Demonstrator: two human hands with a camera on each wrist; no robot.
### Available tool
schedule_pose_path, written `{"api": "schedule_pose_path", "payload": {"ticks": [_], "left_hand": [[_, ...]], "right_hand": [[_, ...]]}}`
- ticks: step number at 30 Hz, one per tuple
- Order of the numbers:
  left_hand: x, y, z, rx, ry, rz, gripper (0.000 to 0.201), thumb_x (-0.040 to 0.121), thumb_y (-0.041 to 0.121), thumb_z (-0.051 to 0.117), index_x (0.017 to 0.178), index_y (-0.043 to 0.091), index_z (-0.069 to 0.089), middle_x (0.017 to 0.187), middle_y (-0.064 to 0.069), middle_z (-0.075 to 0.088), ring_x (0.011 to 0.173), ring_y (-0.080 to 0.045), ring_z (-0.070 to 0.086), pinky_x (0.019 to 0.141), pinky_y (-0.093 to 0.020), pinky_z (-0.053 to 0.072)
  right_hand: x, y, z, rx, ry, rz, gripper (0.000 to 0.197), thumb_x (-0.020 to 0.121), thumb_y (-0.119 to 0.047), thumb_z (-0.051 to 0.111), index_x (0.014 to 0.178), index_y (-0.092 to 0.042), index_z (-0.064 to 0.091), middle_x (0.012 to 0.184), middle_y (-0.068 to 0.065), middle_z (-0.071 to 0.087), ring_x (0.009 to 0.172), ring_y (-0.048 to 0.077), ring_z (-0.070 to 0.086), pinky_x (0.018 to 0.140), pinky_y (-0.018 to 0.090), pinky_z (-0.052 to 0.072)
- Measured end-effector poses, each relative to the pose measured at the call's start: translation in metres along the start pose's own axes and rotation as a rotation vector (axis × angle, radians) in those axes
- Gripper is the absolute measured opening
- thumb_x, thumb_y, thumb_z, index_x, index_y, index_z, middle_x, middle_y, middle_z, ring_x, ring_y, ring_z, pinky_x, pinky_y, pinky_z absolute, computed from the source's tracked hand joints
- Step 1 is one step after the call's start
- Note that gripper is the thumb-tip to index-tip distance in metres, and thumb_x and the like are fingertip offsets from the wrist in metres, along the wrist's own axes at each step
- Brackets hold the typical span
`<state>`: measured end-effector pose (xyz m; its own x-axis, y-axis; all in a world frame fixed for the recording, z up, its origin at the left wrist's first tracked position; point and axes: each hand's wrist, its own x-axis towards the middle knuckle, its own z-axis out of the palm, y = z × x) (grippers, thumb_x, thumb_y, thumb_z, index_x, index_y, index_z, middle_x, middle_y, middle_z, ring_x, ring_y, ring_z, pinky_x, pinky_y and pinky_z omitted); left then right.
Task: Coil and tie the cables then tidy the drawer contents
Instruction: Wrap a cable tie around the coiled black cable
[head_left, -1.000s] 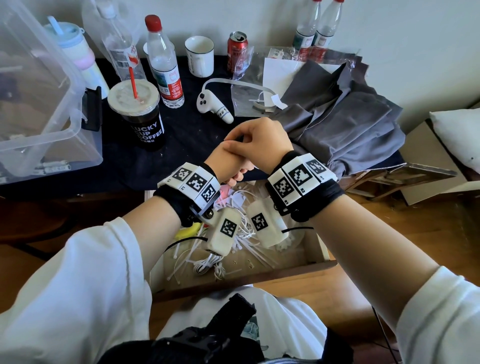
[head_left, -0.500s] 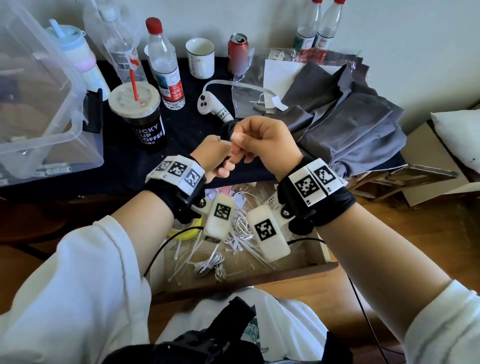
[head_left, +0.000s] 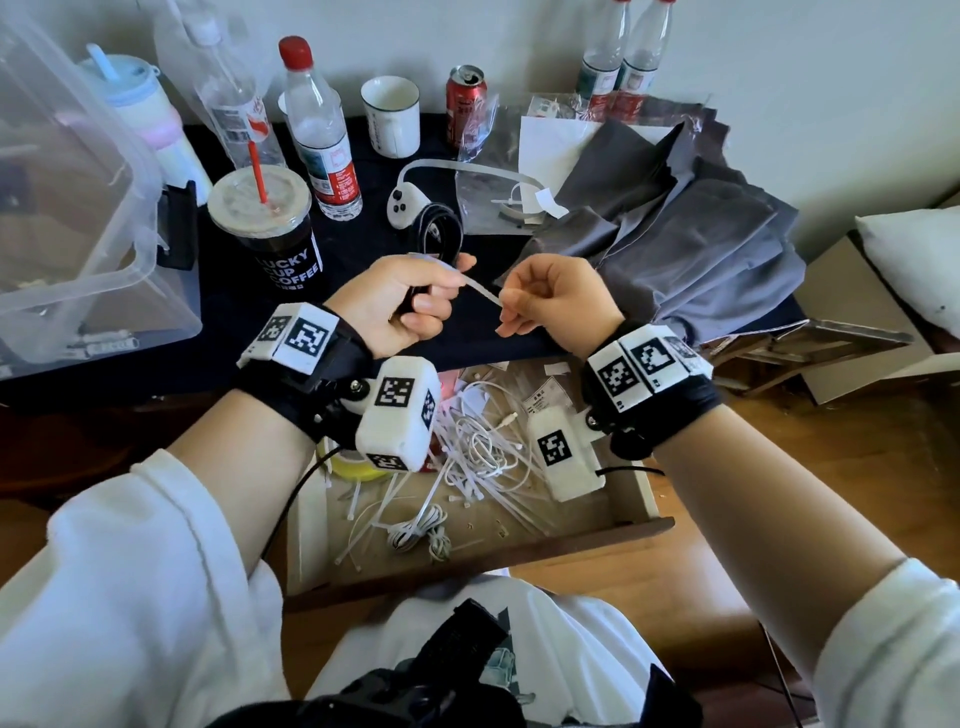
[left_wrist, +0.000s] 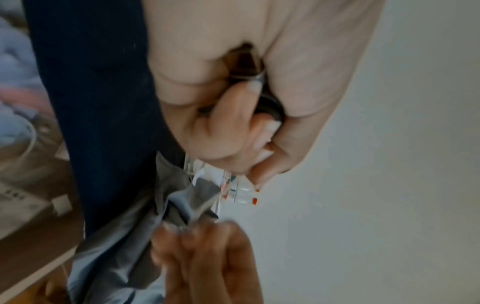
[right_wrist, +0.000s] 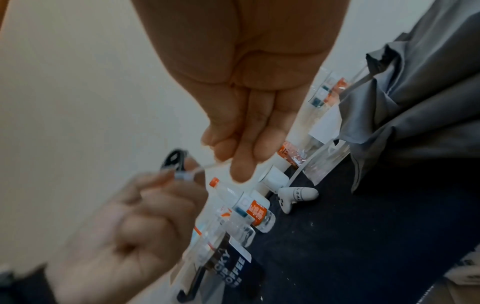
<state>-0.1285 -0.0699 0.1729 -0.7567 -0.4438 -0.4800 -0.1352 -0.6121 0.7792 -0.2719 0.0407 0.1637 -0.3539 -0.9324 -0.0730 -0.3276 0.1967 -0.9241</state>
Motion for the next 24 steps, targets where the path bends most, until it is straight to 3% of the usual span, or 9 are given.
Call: {"api": "schedule_pose_path", "payload": {"ticks": [3,5,7,9,12,16,19,22,24], "left_hand": [[0.0,0.0,0.008,0.069,0.054,0.048,0.015,0.093,0.003,0.044,0.088,0.011,0.056,0.046,0.008,0.037,0.033,-0.001,0.03,0.031,-0.011,0.018],[0.0,-0.001,0.009,0.157,0.07,0.066,0.014,0.091,0.007,0.051,0.08,0.013,0.057,0.046,0.008,0.037,0.034,-0.001,0.029,0.031,-0.012,0.017],[0.0,-0.004,0.008,0.215,0.066,0.068,0.028,0.089,0.013,0.059,0.062,0.018,0.06,0.047,0.007,0.037,0.035,-0.001,0.029,0.032,-0.013,0.016],[0.0,-0.008,0.01,0.266,0.06,0.069,0.039,0.088,0.018,0.062,0.049,0.019,0.059,0.046,0.006,0.039,0.035,-0.002,0.029,0.032,-0.013,0.016],[-0.001,-0.015,0.014,0.336,0.046,0.08,0.025,0.087,0.019,0.064,0.065,0.011,0.055,0.046,0.005,0.042,0.035,-0.003,0.029,0.033,-0.013,0.016],[0.0,-0.018,0.016,0.374,0.017,0.096,0.024,0.087,0.023,0.063,0.069,0.011,0.053,0.051,0.003,0.042,0.039,-0.005,0.029,0.036,-0.015,0.015],[0.0,-0.02,0.018,0.397,0.026,0.099,0.023,0.086,0.024,0.065,0.073,0.008,0.054,0.055,0.001,0.043,0.04,-0.006,0.029,0.037,-0.015,0.015],[0.003,-0.025,0.018,0.396,0.091,0.126,0.023,0.083,0.02,0.07,0.093,0.007,0.055,0.063,-0.007,0.045,0.037,-0.006,0.029,0.034,-0.013,0.018],[0.006,-0.026,0.018,0.357,0.129,0.127,0.022,0.085,0.019,0.068,0.093,0.008,0.052,0.06,-0.006,0.043,0.036,-0.006,0.029,0.033,-0.012,0.019]], "right_hand": [[0.002,-0.002,0.009,-0.222,0.015,-0.029,0.01,0.091,-0.007,0.055,0.094,-0.016,0.057,0.064,0.0,0.063,0.061,0.01,0.063,0.068,0.02,0.049],[0.001,-0.004,0.01,-0.344,-0.007,-0.034,0.019,0.092,-0.022,0.056,0.11,-0.018,0.06,0.07,0.002,0.063,0.069,0.011,0.059,0.074,0.022,0.044],[0.0,-0.003,0.012,-0.422,-0.028,-0.023,0.02,0.092,-0.033,0.054,0.104,-0.022,0.065,0.065,-0.007,0.058,0.063,0.003,0.051,0.064,0.015,0.038],[0.001,-0.003,0.015,-0.475,-0.036,-0.025,0.022,0.094,-0.036,0.051,0.087,-0.022,0.067,0.058,-0.012,0.057,0.059,0.001,0.05,0.059,0.014,0.036],[0.003,-0.001,0.02,-0.487,-0.043,-0.043,0.028,0.094,-0.026,0.049,0.082,-0.01,0.069,0.08,0.004,0.068,0.074,0.016,0.059,0.074,0.031,0.044],[0.001,0.001,0.024,-0.419,-0.072,0.072,0.024,0.093,-0.012,0.042,0.077,-0.018,0.059,0.062,-0.005,0.058,0.055,0.011,0.055,0.063,0.023,0.046],[0.001,0.0,0.023,-0.435,-0.085,0.105,0.025,0.093,-0.013,0.041,0.074,-0.019,0.057,0.056,-0.005,0.056,0.048,0.01,0.055,0.061,0.027,0.048],[-0.001,-0.005,0.025,-0.439,-0.103,0.115,0.028,0.091,-0.008,0.044,0.066,-0.02,0.05,0.064,-0.006,0.052,0.066,0.015,0.051,0.064,0.027,0.04],[-0.003,-0.006,0.028,-0.35,-0.069,0.162,0.032,0.09,-0.012,0.044,0.059,-0.022,0.046,0.065,-0.002,0.051,0.069,0.018,0.048,0.069,0.031,0.038]]}}
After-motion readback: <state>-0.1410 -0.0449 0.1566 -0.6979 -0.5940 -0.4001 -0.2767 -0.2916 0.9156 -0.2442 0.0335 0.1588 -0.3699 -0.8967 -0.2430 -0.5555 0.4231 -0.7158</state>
